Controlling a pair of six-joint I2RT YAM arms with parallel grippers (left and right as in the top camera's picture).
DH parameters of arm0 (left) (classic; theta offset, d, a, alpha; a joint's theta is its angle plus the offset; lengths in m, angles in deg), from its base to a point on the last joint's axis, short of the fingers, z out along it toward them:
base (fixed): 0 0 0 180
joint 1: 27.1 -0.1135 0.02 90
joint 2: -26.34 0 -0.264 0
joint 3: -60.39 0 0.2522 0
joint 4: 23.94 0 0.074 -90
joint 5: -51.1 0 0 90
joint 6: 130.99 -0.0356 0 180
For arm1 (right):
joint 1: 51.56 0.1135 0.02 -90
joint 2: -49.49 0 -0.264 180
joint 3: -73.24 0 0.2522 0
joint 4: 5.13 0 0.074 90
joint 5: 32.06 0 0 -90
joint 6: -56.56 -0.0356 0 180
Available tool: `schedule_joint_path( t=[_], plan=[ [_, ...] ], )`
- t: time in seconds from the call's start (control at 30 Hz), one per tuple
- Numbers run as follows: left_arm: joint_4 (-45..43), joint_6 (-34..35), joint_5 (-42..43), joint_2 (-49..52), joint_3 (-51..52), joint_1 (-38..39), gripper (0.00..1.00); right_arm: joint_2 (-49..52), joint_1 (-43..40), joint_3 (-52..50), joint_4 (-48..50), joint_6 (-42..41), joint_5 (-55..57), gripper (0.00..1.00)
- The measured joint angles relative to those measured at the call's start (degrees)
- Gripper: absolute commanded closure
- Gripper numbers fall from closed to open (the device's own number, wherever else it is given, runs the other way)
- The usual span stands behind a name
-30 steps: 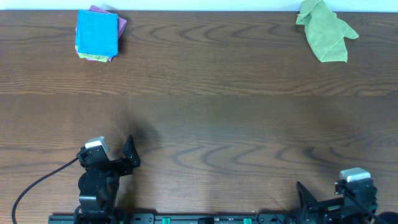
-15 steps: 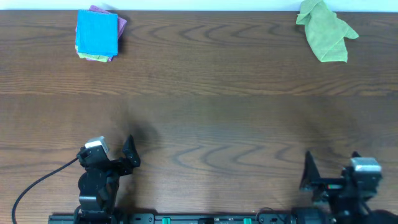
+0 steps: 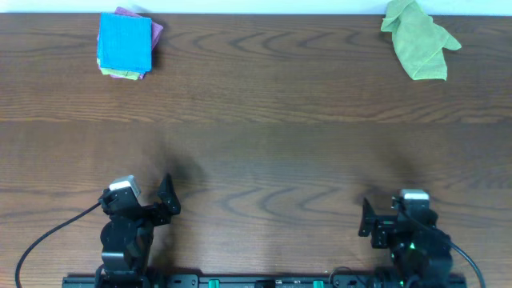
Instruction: Fold the cloth
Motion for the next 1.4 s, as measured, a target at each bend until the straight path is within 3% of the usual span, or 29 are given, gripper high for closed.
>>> schedule_joint_path(
  t=[0.23,1.4],
  plan=[
    [0.0,0.0,0.0,0.0,0.0,0.0,0.05,0.0,0.0,-6.4,1.4,0.0,-0.7,0.01],
    [0.0,0.0,0.0,0.0,0.0,0.0,0.05,0.0,0.0,-6.4,1.5,0.0,-1.1,0.01]
  ],
)
